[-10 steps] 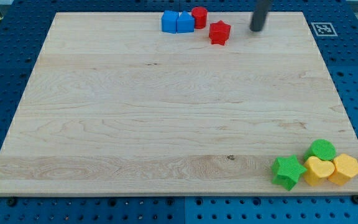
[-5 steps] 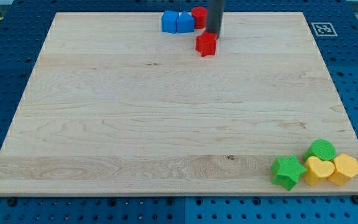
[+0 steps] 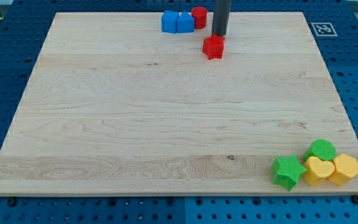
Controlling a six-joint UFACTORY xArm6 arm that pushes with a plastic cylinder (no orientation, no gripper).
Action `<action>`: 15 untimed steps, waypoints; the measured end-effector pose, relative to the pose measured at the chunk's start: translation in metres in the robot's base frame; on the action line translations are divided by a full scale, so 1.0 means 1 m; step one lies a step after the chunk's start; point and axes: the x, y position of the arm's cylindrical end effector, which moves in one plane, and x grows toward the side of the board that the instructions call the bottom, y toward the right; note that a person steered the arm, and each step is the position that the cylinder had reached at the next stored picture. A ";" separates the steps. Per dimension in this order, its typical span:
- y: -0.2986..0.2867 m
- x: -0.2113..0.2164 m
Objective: Push the red star to the left of the green circle
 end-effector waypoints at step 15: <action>0.025 0.178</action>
